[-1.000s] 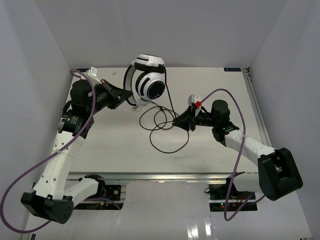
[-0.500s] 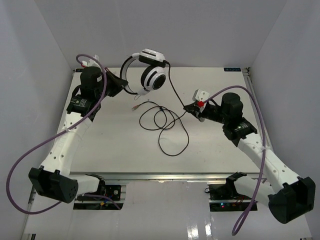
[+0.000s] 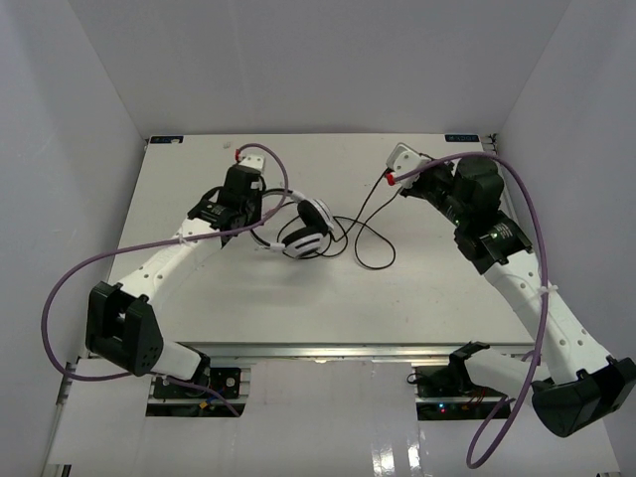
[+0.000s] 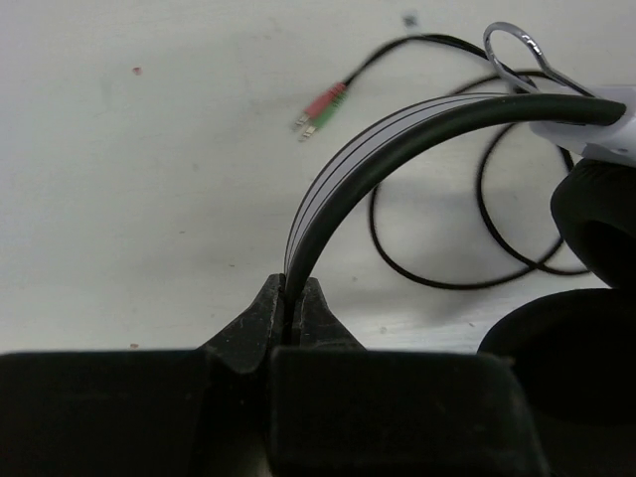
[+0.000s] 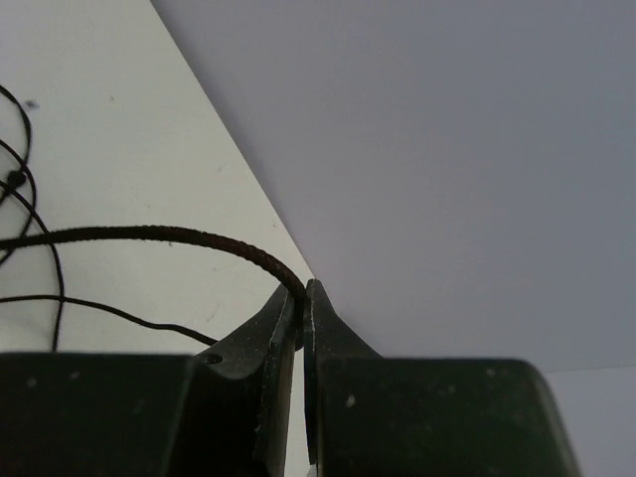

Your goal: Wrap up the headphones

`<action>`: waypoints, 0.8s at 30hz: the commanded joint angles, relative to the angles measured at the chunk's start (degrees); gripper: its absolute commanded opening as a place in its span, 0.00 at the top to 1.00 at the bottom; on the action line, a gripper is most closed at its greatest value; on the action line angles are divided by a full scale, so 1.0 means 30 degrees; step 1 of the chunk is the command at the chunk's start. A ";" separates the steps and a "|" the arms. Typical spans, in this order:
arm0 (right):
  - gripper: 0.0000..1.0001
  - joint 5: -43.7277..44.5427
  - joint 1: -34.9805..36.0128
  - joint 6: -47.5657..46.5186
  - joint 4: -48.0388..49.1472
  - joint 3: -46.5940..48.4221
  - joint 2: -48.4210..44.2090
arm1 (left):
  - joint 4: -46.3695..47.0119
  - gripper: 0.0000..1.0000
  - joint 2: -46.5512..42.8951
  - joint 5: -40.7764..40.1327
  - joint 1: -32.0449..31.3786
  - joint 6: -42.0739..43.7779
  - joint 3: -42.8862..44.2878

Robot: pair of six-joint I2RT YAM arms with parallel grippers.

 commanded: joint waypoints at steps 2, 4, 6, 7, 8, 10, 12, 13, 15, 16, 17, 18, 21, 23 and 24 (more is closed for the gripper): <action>0.92 -0.3573 0.0115 0.2865 -0.0317 0.2437 0.0934 | 0.2233 1.00 -0.1193 0.0278 -0.2027 0.1673 0.0018; 0.92 -0.4785 0.0113 0.3596 -0.0407 0.2368 0.1038 | 0.2242 1.00 -0.1231 0.0425 -0.2293 0.1683 0.0015; 0.92 -0.6499 0.0093 0.3978 -0.0591 0.1801 0.0741 | 0.2314 1.00 -0.1355 -0.0003 -0.2529 0.1503 0.0003; 0.92 -0.7181 0.0110 0.3689 -0.0850 0.1437 0.0395 | 0.2297 1.00 -0.1339 -0.0607 -0.2530 0.1382 0.0037; 0.92 -0.7799 0.0115 0.3406 -0.1229 0.1239 0.0167 | 0.2281 1.00 -0.1310 -0.1027 -0.2531 0.1300 0.0070; 0.92 -0.8545 0.0116 0.2996 -0.1687 0.1013 -0.0166 | 0.2235 1.00 -0.1193 -0.1483 -0.2531 0.1146 0.0161; 0.92 -0.8632 0.0096 0.3028 -0.1804 0.0988 -0.0282 | 0.2175 1.00 -0.0915 -0.1032 -0.2531 0.1014 0.0378; 0.92 -0.8670 0.0106 0.3163 -0.1786 0.1084 -0.0244 | 0.2175 1.00 -0.0749 -0.0904 -0.2531 0.0917 0.0408; 0.92 -0.8723 0.0089 0.3946 -0.1459 0.1150 -0.0109 | 0.2152 1.00 -0.0541 -0.0812 -0.2531 0.0755 0.0367; 0.92 -0.8674 0.0114 0.4175 -0.1233 0.1126 -0.0034 | 0.2201 1.00 -0.0515 -0.0539 -0.2531 0.0704 0.0342; 0.92 -0.8390 0.0176 0.4570 -0.0878 0.1084 0.0091 | 0.2244 1.00 -0.0534 -0.0202 -0.2551 0.0641 0.0280; 0.92 -0.8041 0.0250 0.4870 -0.0565 0.1050 0.0225 | 0.2358 1.00 -0.0559 0.0056 -0.2591 0.0614 0.0221; 0.92 -0.6465 0.0530 0.5951 0.0833 0.0942 0.0761 | 0.2584 1.00 -0.0588 0.0434 -0.3101 0.0764 0.0185; 0.92 -0.5670 0.0664 0.6676 0.1627 0.0919 0.1226 | 0.2585 1.00 -0.0501 0.0612 -0.3652 0.0940 0.0316; 0.92 -0.5131 0.0769 0.7064 0.2192 0.0840 0.1382 | 0.2594 1.00 -0.0441 0.0621 -0.3921 0.0999 0.0419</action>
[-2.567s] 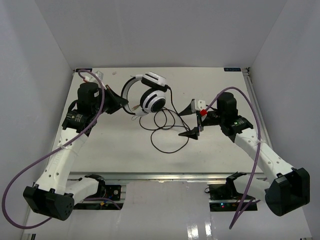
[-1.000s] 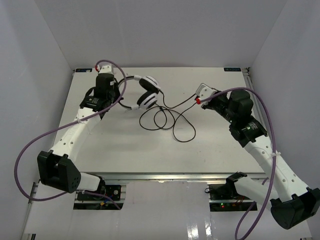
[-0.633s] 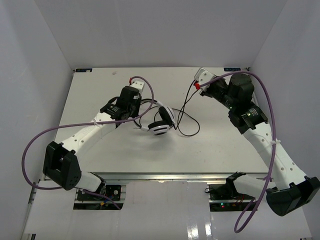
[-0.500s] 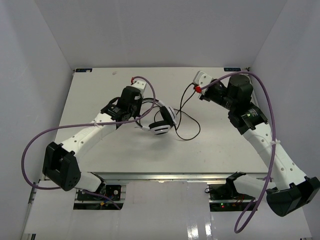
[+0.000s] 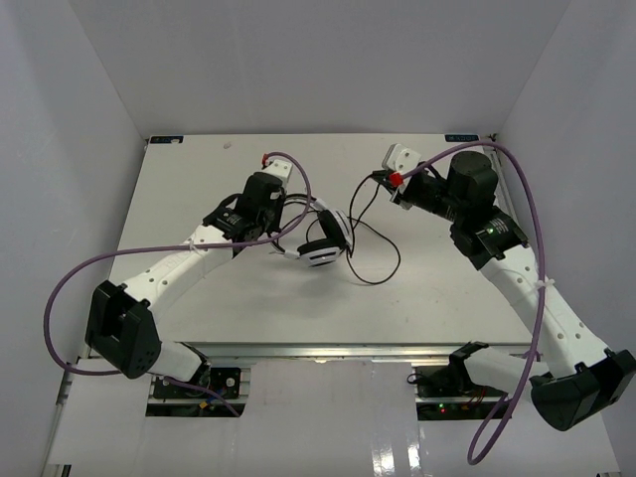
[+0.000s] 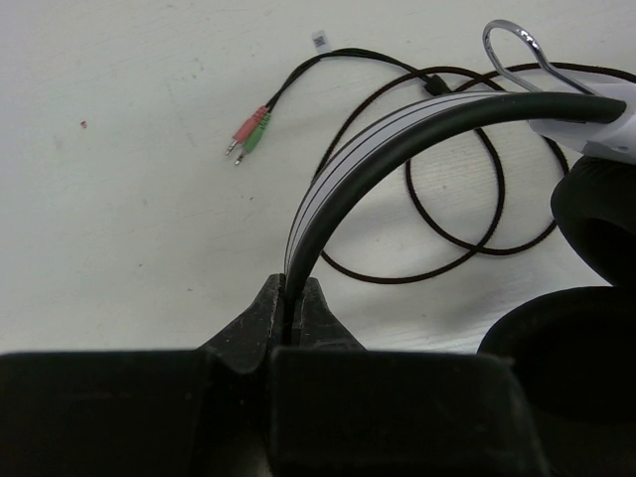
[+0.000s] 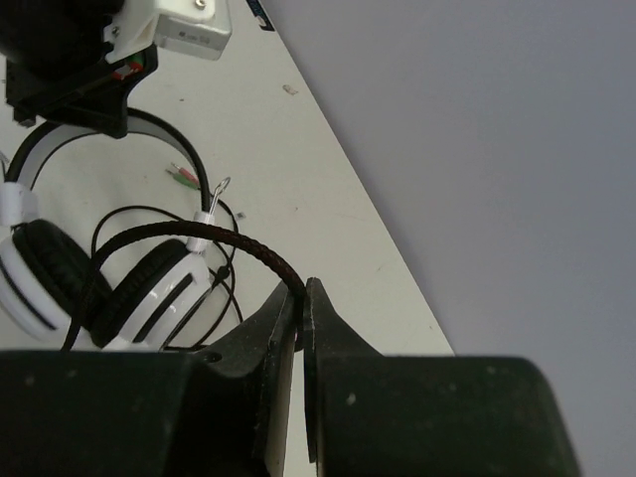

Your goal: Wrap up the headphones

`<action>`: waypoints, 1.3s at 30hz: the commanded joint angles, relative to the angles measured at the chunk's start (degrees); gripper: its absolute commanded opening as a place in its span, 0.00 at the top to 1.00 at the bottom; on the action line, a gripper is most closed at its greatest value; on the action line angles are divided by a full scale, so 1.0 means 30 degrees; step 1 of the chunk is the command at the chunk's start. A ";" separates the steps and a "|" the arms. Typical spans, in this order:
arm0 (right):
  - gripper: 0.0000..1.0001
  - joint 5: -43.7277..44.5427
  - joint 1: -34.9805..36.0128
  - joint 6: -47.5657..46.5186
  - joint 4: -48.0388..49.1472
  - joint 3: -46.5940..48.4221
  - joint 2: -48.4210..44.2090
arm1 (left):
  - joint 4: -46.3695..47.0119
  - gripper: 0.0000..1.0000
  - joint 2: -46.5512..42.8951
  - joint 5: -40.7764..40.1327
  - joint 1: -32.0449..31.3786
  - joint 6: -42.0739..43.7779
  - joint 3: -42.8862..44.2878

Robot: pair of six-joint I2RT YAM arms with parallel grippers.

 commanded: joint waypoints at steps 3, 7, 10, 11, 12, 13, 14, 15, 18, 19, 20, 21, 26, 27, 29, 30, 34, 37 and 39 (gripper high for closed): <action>0.92 0.3665 0.0600 0.2750 0.4389 -0.0473 0.1089 | 0.1529 1.00 -0.0324 0.0972 -0.1791 -0.0280 0.0974; 0.92 0.6797 0.0675 0.3442 0.6617 -0.1812 0.1677 | 0.1709 1.00 -0.0655 0.1349 -0.2835 -0.0727 0.0971; 0.92 0.8049 0.0654 0.3391 0.7374 -0.2563 0.2132 | 0.2130 1.00 -0.1566 0.2464 -0.3244 -0.1353 0.0525; 0.92 0.8169 0.0610 0.3400 0.7452 -0.2787 0.2312 | 0.2297 1.00 -0.2123 0.2859 -0.3349 -0.1590 0.0340; 0.92 0.8232 0.0553 0.3421 0.7500 -0.2999 0.2506 | 0.2473 1.00 -0.2710 0.3266 -0.3446 -0.1839 0.0160; 0.92 0.8211 0.0445 0.3486 0.7501 -0.3088 0.2744 | 0.2690 1.00 -0.2975 0.3786 -0.3469 -0.2164 0.0071; 0.92 0.8116 0.0311 0.3699 0.7456 -0.3157 0.2884 | 0.2929 1.00 -0.3438 0.4243 -0.3490 -0.2387 -0.0073; 0.92 0.7870 0.0134 0.4010 0.7349 -0.3213 0.3016 | 0.3177 1.00 -0.3961 0.4628 -0.3504 -0.2630 -0.0236; 0.92 0.6364 -0.0501 0.5017 0.6804 -0.3297 0.3544 | 0.4193 1.00 -0.5112 0.5664 -0.3504 -0.3588 -0.0562; 0.92 0.5116 -0.0736 0.5325 0.6478 -0.3351 0.3563 | 0.4449 1.00 -0.5385 0.5902 -0.3504 -0.4059 -0.0526; 0.92 0.4553 -0.0956 0.5626 0.6331 -0.3440 0.3572 | 0.4645 1.00 -0.5588 0.6025 -0.3520 -0.4272 -0.0510; 0.92 0.3448 -0.1371 0.6048 0.6152 -0.3541 0.3540 | 0.4938 1.00 -0.5752 0.6040 -0.3517 -0.4565 -0.0381; 0.92 -0.5170 -0.3239 0.7810 0.6291 -0.4093 0.3167 | 0.5858 1.00 -0.5888 0.7104 -0.3504 -0.6004 0.0637; 0.92 -0.6161 -0.3507 0.8385 0.6920 -0.4349 0.3066 | 0.5939 1.00 -0.5817 0.7133 -0.3504 -0.6258 0.0928; 0.92 -0.9070 -0.3745 0.9221 0.8304 -0.4707 0.2984 | 0.6157 1.00 -0.5669 0.7232 -0.3504 -0.6707 0.1258; 0.92 -0.9950 -0.3760 1.0048 0.8901 -0.4942 0.2970 | 0.6213 1.00 -0.5572 0.7342 -0.3504 -0.6888 0.1479; 0.77 -1.1648 -0.3829 1.3695 1.2181 -0.5900 0.2982 | 0.6659 1.00 -0.5250 0.7768 -0.3504 -0.7875 0.2060; 0.53 -1.2209 -0.3914 1.5938 1.4541 -0.6291 0.3128 | 0.7350 1.00 -0.5301 0.7840 -0.3504 -0.8944 0.2085; 0.39 -1.2387 -0.3908 1.6910 1.5993 -0.6587 0.3271 | 0.7891 1.00 -0.5409 0.7885 -0.3504 -0.9601 0.2022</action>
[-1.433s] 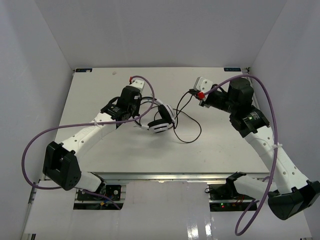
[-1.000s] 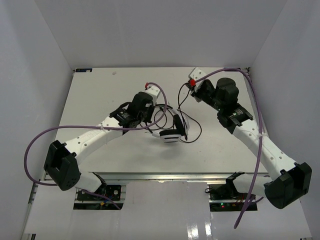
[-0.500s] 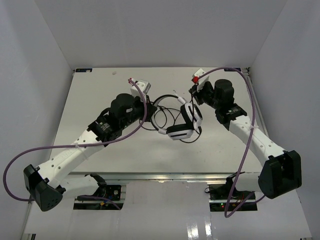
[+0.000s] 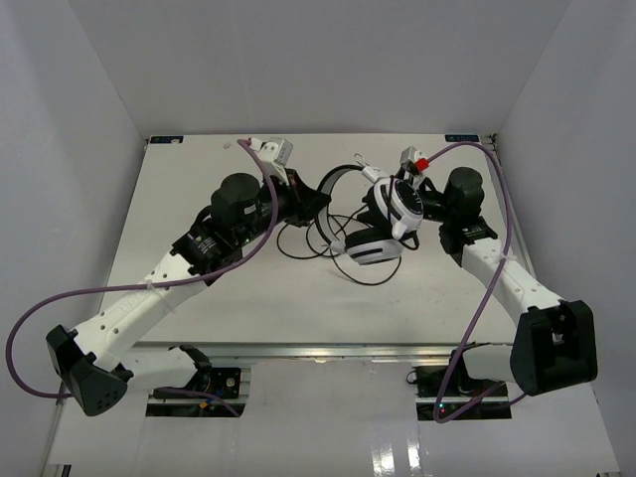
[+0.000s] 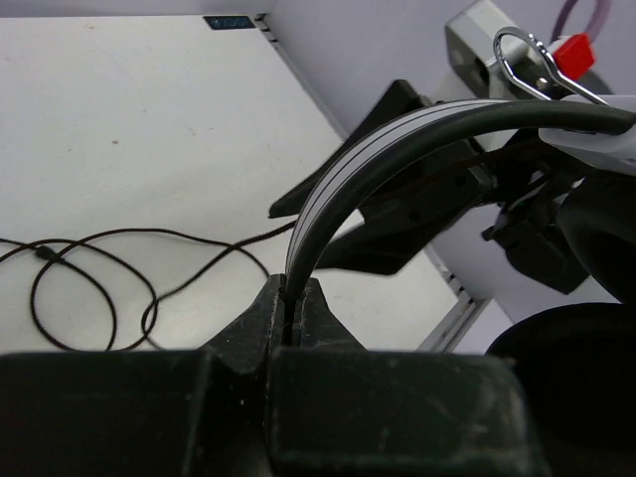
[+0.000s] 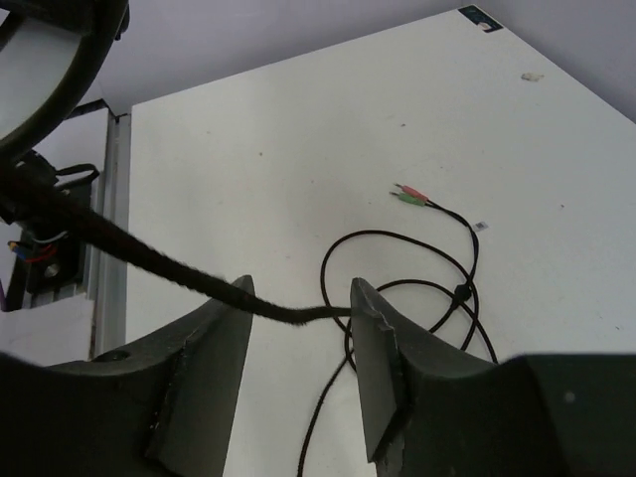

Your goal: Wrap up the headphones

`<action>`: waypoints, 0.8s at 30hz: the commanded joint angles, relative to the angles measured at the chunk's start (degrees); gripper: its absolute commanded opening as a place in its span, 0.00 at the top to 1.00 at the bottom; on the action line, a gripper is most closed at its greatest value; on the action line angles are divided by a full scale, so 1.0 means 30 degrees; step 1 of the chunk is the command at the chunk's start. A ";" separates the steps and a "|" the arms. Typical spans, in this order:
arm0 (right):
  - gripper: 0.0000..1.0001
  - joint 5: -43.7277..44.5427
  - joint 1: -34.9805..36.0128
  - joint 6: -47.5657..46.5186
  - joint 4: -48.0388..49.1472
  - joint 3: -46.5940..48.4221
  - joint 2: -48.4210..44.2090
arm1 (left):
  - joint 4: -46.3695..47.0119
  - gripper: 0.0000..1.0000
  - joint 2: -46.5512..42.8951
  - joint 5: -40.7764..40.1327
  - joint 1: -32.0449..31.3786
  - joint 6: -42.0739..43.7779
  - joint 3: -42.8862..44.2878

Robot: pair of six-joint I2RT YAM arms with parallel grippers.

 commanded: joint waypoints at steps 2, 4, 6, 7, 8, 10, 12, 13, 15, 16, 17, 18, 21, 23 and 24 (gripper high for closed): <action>0.27 -0.2259 -0.0124 0.5168 0.5823 -0.0659 0.0011 | 0.3554 1.00 -0.0612 0.0998 -0.0070 -0.3069 0.1134; 0.18 -0.2343 -0.0124 0.6538 0.7410 -0.0939 0.0206 | 0.3780 1.00 -0.0501 0.1054 -0.0070 -0.3710 0.1217; 0.13 -0.2492 -0.0099 0.7689 0.9670 -0.1147 0.0578 | 0.3926 1.00 -0.0258 0.1162 -0.0093 -0.4164 0.1547; 0.12 -0.2492 -0.0056 0.8574 1.0602 -0.1286 0.0802 | 0.4160 1.00 -0.0098 0.1194 -0.0082 -0.4303 0.1707; 0.11 -0.2493 -0.0014 0.9459 1.1534 -0.1424 0.1026 | 0.4394 1.00 0.0062 0.1226 -0.0071 -0.4443 0.1867; 0.09 -0.2478 0.0249 0.9915 1.2713 -0.1465 0.1323 | 0.4441 1.00 0.0220 0.1185 -0.0070 -0.4781 0.2206; 0.08 -0.2377 0.0489 1.0309 1.3268 -0.1527 0.1683 | 0.4462 1.00 0.0344 0.1049 -0.0070 -0.5000 0.2517; 0.08 -0.2376 0.0636 1.0497 1.3604 -0.1554 0.1805 | 0.4462 1.00 0.0371 0.0929 -0.0070 -0.5120 0.2678; 0.09 -0.2122 0.0996 1.0493 1.3659 -0.1950 0.1797 | 0.4433 1.00 0.0336 0.0148 -0.0070 -0.5273 0.2870; 0.09 -0.1824 0.1278 1.0370 1.3537 -0.2407 0.1704 | 0.4438 1.00 0.0266 -0.0573 -0.0070 -0.5436 0.3063; 0.09 -0.1787 0.1304 1.0340 1.3531 -0.2485 0.1609 | 0.4527 1.00 0.0261 -0.0658 -0.0070 -0.5546 0.3071; 0.10 -0.1137 0.1746 0.9768 1.3453 -0.3915 0.1375 | 0.4684 1.00 0.0183 -0.2140 -0.0070 -0.6067 0.3175; 0.10 -0.0191 0.3235 0.7499 1.2916 -0.6663 0.0322 | 0.5283 1.00 -0.0056 -0.5851 -0.0070 -0.7964 0.2892; 0.12 -0.0003 0.4164 0.5400 1.1153 -0.7881 -0.0771 | 0.5216 1.00 -0.0036 -0.7581 -0.0070 -0.9767 0.2890; 0.14 -0.0034 0.4504 0.4688 1.0630 -0.8214 -0.1190 | 0.5192 1.00 0.0034 -0.8480 -0.0070 -1.0305 0.2922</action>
